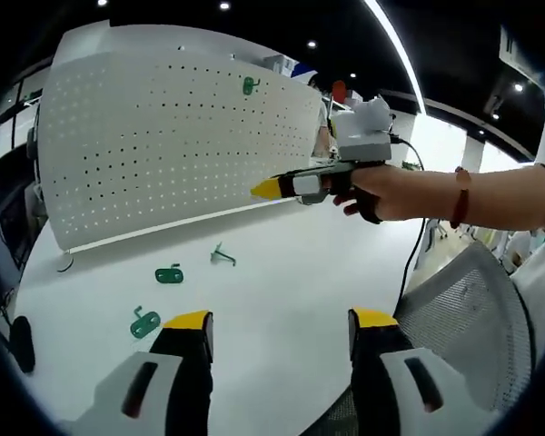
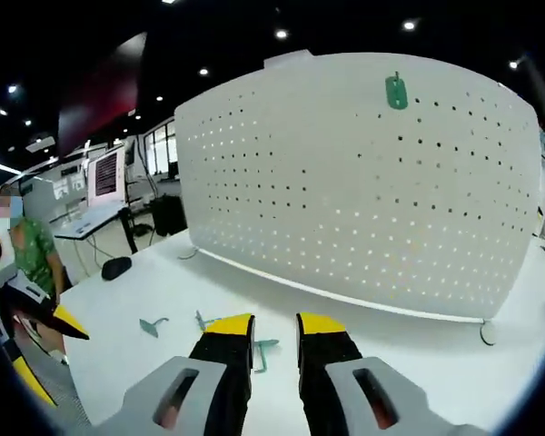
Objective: Insert the hook assembly into the mounting plate slot until the hook locks in place.
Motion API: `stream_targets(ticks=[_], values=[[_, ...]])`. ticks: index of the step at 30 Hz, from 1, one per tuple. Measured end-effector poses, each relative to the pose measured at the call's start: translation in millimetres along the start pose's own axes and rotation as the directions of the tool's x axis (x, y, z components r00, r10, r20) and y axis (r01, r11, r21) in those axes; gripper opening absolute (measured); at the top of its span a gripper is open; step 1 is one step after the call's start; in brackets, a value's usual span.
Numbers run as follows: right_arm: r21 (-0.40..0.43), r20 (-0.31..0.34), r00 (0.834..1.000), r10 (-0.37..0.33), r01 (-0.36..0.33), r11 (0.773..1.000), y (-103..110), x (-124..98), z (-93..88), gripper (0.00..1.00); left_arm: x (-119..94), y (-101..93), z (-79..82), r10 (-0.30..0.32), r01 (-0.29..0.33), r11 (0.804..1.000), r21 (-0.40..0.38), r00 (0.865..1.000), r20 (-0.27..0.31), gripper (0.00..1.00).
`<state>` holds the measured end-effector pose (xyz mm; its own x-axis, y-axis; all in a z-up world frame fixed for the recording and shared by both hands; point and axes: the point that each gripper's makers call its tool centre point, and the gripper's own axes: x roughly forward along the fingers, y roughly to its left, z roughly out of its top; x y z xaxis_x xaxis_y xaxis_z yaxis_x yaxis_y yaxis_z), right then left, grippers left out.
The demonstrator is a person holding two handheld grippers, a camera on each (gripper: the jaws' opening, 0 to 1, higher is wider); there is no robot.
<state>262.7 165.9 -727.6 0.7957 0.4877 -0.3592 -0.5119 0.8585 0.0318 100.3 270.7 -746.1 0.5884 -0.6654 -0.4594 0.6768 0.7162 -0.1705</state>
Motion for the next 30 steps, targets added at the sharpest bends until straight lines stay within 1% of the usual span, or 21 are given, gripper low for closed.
stream_targets(ticks=[6, 8, 11, 14, 17, 20, 21, 25, 27, 30], values=[[-0.016, -0.041, 0.998, 0.047, -0.047, 0.999, 5.1, 8.4, -11.4, 0.17, -0.7, -2.4, -1.2, -0.001, 0.001, 1.000, -0.012, 1.000, 0.003, 0.62], [-0.002, -0.062, 0.996, 0.071, -0.072, 0.997, 8.6, 11.7, -16.2, 0.17, 0.3, -1.7, -4.8, 0.000, 0.000, 1.000, -0.021, 1.000, -0.003, 0.61], [-0.026, -0.077, 0.994, 0.083, -0.085, 0.996, 12.3, 17.1, -19.2, 0.17, 0.4, -0.9, -4.8, 0.004, -0.004, 0.999, -0.033, 1.000, 0.000, 0.61], [-0.031, -0.104, 0.989, 0.104, -0.108, 0.994, 15.6, 23.5, -24.3, 0.17, 1.3, -0.7, -4.5, 0.005, -0.005, 0.999, -0.037, 1.000, -0.001, 0.61], [-0.036, -0.112, 0.986, 0.126, -0.131, 0.991, 19.2, 28.9, -25.7, 0.17, 1.2, 0.0, -3.5, 0.007, -0.007, 0.999, -0.037, 1.000, -0.001, 0.61], [-0.042, -0.149, 0.978, 0.144, -0.152, 0.988, 21.2, 35.4, -34.6, 0.17, 0.6, 1.9, -3.9, 0.014, -0.014, 0.999, -0.042, 1.000, -0.003, 0.61], [-0.053, -0.154, 0.977, 0.146, -0.156, 0.986, 21.8, 37.1, -36.5, 0.17, 0.4, 3.0, -4.0, 0.018, -0.018, 0.999, -0.045, 1.000, -0.003, 0.61], [-0.049, -0.178, 0.970, 0.164, -0.175, 0.983, 23.5, 41.0, -44.0, 0.17, -0.2, 5.1, -4.6, 0.026, -0.026, 0.998, -0.051, 1.000, -0.003, 0.61], [-0.059, -0.183, 0.970, 0.160, -0.174, 0.983, 22.2, 42.1, -45.1, 0.17, -0.7, 6.2, -5.1, 0.031, -0.031, 0.998, -0.056, 1.000, -0.004, 0.61], [-0.048, -0.180, 0.969, 0.172, -0.183, 0.982, 20.2, 44.4, -44.7, 0.18, -0.6, 7.3, -6.5, 0.034, -0.034, 0.998, -0.059, 0.999, -0.008, 0.61]])
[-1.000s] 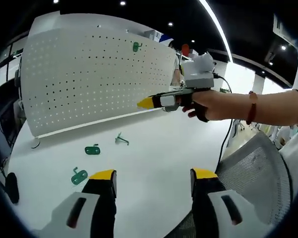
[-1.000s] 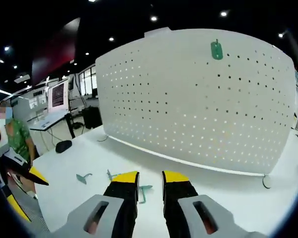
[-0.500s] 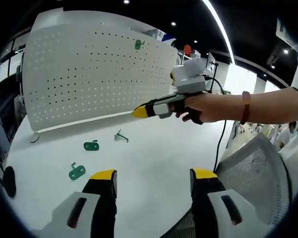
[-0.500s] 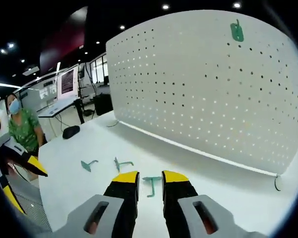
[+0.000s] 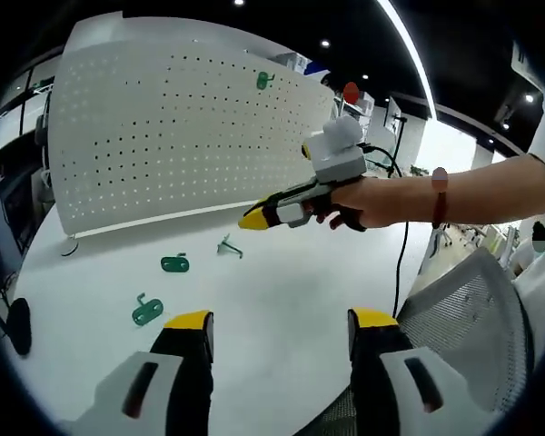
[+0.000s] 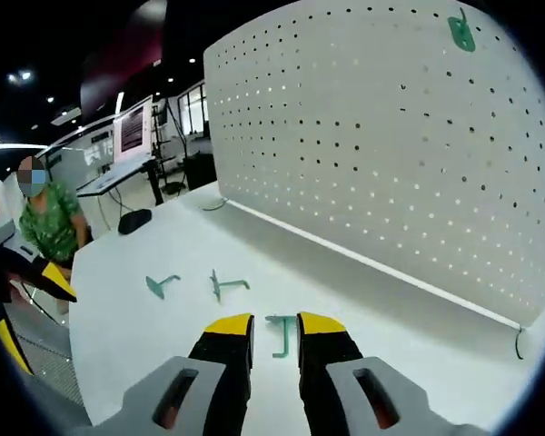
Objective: Insert the hook assembly into the mounting plate slot until the hook locks in place.
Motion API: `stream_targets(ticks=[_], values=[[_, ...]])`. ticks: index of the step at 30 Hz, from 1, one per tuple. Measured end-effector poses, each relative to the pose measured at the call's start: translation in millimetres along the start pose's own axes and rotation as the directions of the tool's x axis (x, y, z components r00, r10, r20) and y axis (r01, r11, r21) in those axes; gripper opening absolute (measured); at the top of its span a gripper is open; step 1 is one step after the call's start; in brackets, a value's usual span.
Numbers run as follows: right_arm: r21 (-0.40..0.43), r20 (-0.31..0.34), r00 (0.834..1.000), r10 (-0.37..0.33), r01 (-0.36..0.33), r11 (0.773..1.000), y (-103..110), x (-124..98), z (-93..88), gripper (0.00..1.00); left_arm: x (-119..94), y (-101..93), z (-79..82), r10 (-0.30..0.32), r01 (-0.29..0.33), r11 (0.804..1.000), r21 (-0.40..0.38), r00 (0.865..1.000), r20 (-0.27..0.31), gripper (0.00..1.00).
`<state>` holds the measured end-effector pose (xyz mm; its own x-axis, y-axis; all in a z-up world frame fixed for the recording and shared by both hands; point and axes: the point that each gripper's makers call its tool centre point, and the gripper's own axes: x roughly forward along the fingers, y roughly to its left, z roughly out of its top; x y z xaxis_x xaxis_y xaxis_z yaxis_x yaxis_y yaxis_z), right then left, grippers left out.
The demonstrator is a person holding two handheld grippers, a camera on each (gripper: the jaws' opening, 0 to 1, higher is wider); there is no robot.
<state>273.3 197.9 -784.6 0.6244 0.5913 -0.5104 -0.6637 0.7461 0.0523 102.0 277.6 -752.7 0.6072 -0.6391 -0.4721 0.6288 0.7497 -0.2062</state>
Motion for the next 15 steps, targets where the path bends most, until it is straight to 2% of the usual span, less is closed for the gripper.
stream_targets(ticks=[6, 8, 15], values=[[-0.041, -0.030, 0.999, 0.014, -0.015, 0.999, -1.6, 6.3, -2.2, 0.19, 0.8, 0.5, 0.8, 0.002, -0.002, 1.000, -0.004, 1.000, 0.001, 0.61], [-0.096, -0.055, 0.998, 0.033, -0.038, 0.995, -0.3, 9.4, -3.8, 0.20, 0.8, 0.6, 1.1, 0.003, -0.003, 1.000, -0.008, 1.000, 0.002, 0.61], [-0.167, -0.089, 0.995, 0.047, -0.062, 0.984, -4.3, 22.9, -0.1, 0.21, -4.3, 0.1, 3.2, 0.004, -0.004, 1.000, 0.001, 1.000, 0.003, 0.61]])
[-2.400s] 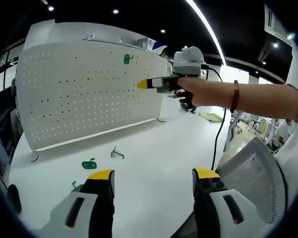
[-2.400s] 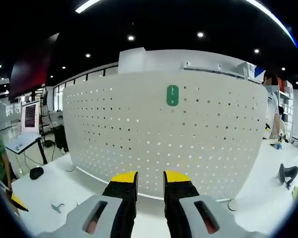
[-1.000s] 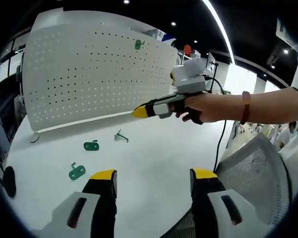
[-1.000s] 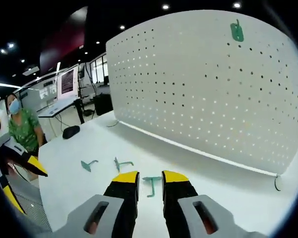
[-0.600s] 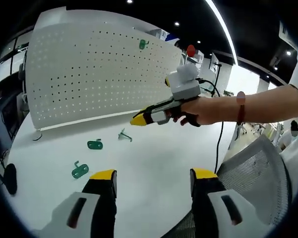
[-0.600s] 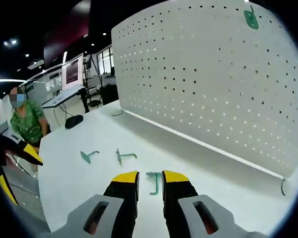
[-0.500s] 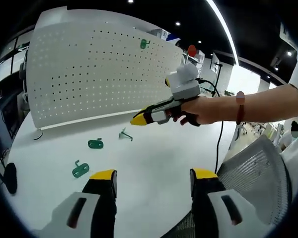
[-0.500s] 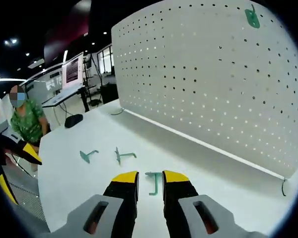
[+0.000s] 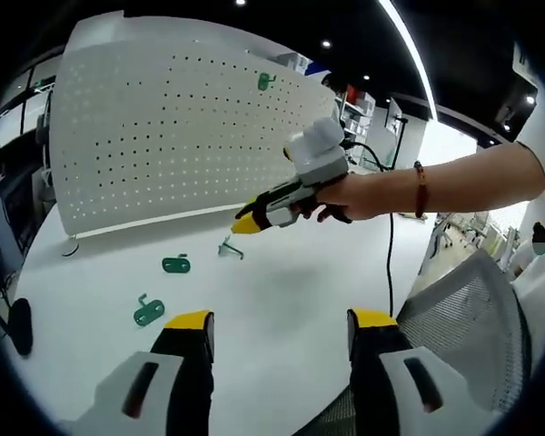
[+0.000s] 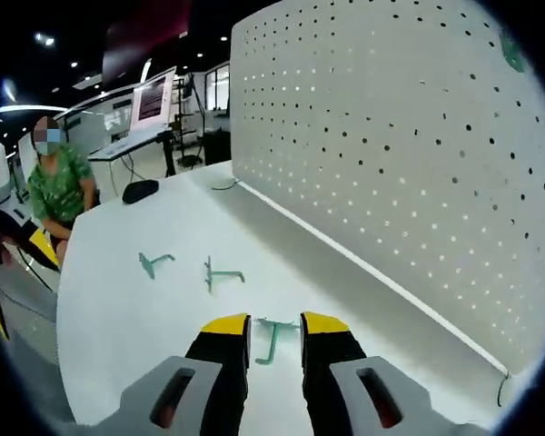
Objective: Insert the hook assembly into the mounting plate slot until the hook locks in place.
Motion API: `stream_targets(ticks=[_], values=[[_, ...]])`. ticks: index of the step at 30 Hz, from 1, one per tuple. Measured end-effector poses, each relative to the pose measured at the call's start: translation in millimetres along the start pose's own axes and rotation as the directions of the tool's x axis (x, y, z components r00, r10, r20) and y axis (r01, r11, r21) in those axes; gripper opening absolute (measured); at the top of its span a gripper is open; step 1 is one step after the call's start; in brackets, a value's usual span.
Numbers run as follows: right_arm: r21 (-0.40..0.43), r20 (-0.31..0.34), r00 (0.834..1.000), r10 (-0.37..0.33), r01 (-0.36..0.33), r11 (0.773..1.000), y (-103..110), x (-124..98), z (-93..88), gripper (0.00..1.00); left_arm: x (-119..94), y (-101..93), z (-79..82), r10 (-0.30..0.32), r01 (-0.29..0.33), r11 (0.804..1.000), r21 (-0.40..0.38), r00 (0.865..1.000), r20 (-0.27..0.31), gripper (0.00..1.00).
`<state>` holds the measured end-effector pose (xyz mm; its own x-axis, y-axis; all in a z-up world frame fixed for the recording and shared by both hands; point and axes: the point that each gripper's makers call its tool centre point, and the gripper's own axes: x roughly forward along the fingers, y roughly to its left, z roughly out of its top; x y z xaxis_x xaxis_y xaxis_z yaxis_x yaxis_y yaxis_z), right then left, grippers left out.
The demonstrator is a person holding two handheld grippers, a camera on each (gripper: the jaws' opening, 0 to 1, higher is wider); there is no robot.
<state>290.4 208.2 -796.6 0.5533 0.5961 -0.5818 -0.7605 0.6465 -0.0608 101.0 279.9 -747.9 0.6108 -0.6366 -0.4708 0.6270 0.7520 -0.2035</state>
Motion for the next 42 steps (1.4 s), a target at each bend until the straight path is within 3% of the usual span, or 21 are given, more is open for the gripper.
stream_targets(ticks=[12, 13, 16, 19, 21, 26, 32, 42], values=[[-0.041, -0.077, 0.994, 0.074, -0.077, 0.996, 6.2, 16.2, -14.5, 0.22, -6.5, 7.5, -1.9, 0.026, -0.026, 1.000, -0.015, 1.000, 0.007, 0.60], [-0.081, -0.083, 0.995, 0.056, -0.063, 0.995, 2.5, 16.9, -15.1, 0.21, -6.7, 8.1, -1.8, 0.029, -0.028, 0.999, -0.019, 1.000, 0.008, 0.60], [-0.064, -0.084, 0.994, 0.074, -0.079, 0.995, 3.9, 20.2, -16.8, 0.21, -6.5, 8.4, -0.8, 0.030, -0.029, 0.999, -0.016, 1.000, 0.011, 0.60], [-0.123, -0.128, 0.991, 0.045, -0.061, 0.990, -0.7, 23.4, -24.9, 0.17, -6.3, 8.8, -0.1, 0.030, -0.030, 0.999, -0.013, 1.000, 0.008, 0.60], [-0.085, -0.109, 0.992, 0.070, -0.080, 0.993, 1.7, 25.1, -22.6, 0.18, -6.6, 9.6, 0.6, 0.033, -0.033, 0.999, -0.016, 0.999, 0.013, 0.60], [-0.112, -0.125, 0.989, 0.073, -0.087, 0.990, 0.5, 28.2, -22.8, 0.19, -7.7, 10.9, -0.7, 0.038, -0.038, 0.999, -0.018, 0.999, 0.009, 0.60], [-0.090, -0.144, 0.987, 0.076, -0.089, 0.992, 0.8, 32.3, -26.2, 0.17, -8.4, 13.8, -0.3, 0.044, -0.044, 0.999, -0.025, 0.999, 0.012, 0.60], [-0.051, -0.172, 0.983, 0.067, -0.076, 0.996, 0.9, 27.3, -32.5, 0.03, -7.1, 11.3, -2.9, 0.036, -0.035, 0.999, -0.034, 0.999, 0.018, 0.59]])
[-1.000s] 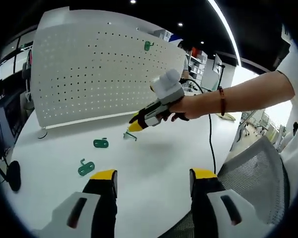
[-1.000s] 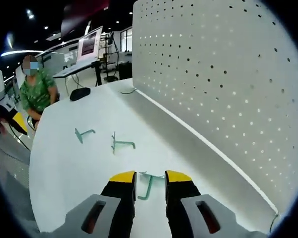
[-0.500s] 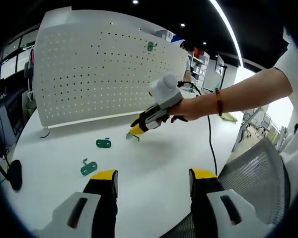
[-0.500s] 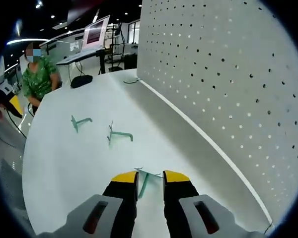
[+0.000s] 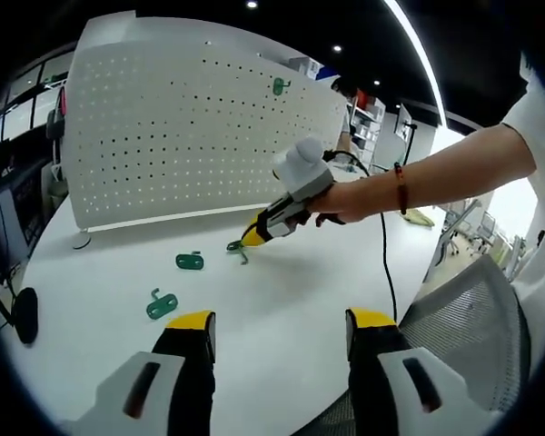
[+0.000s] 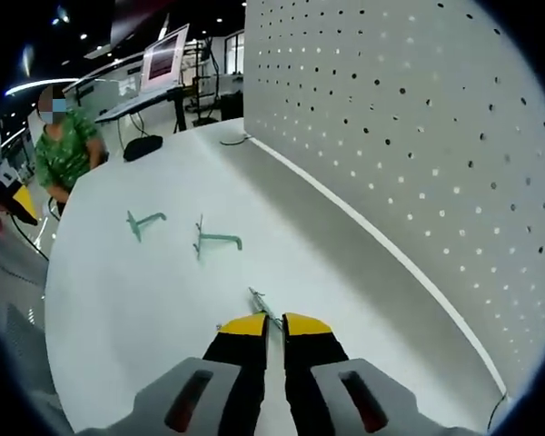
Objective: Insert the hook assembly into the mounting plate slot until the hook locks in place.
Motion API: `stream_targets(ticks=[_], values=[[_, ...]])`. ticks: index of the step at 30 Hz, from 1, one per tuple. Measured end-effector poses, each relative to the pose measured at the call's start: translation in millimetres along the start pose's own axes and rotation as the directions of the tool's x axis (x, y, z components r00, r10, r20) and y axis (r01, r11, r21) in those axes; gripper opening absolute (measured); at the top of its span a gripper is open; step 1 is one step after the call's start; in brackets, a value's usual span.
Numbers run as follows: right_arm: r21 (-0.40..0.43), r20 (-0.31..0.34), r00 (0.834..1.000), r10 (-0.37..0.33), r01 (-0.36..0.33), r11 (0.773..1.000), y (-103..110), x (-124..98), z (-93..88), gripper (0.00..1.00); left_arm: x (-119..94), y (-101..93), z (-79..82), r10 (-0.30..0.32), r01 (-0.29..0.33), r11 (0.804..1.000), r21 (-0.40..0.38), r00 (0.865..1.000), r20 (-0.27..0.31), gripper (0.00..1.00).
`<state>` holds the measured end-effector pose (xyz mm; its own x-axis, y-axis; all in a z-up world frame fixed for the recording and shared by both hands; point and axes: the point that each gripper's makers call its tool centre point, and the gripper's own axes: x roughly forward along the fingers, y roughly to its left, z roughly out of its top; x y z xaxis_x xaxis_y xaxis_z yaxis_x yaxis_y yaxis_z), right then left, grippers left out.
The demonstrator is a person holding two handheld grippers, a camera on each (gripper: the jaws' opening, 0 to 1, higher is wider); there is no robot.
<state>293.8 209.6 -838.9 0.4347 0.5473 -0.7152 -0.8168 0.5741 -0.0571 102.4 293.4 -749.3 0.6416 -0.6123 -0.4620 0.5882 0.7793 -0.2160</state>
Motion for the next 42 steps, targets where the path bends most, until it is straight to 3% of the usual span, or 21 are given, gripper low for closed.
stream_targets(ticks=[10, 12, 29, 42], values=[[0.001, -0.015, 1.000, -0.008, 0.008, 1.000, 4.6, -1.2, -1.5, 0.00, 1.3, -1.1, 2.7, -0.008, 0.008, 1.000, 0.008, 1.000, 0.003, 0.59], [-0.027, -0.002, 1.000, -0.023, 0.023, 0.999, 6.1, -4.4, -0.3, 0.00, 1.5, -0.7, 4.1, -0.007, 0.007, 1.000, 0.006, 1.000, 0.007, 0.59], [0.082, 0.092, 0.995, -0.046, 0.039, 0.996, 1.3, -22.1, 16.6, 0.00, 2.3, -4.9, 7.0, -0.025, 0.025, 1.000, -0.010, 0.999, 0.022, 0.57], [0.100, 0.163, 0.984, -0.073, 0.057, 0.993, 8.3, -39.0, 30.8, 0.00, 1.6, -1.6, 16.8, -0.024, 0.025, 1.000, -0.019, 0.999, 0.049, 0.56]])
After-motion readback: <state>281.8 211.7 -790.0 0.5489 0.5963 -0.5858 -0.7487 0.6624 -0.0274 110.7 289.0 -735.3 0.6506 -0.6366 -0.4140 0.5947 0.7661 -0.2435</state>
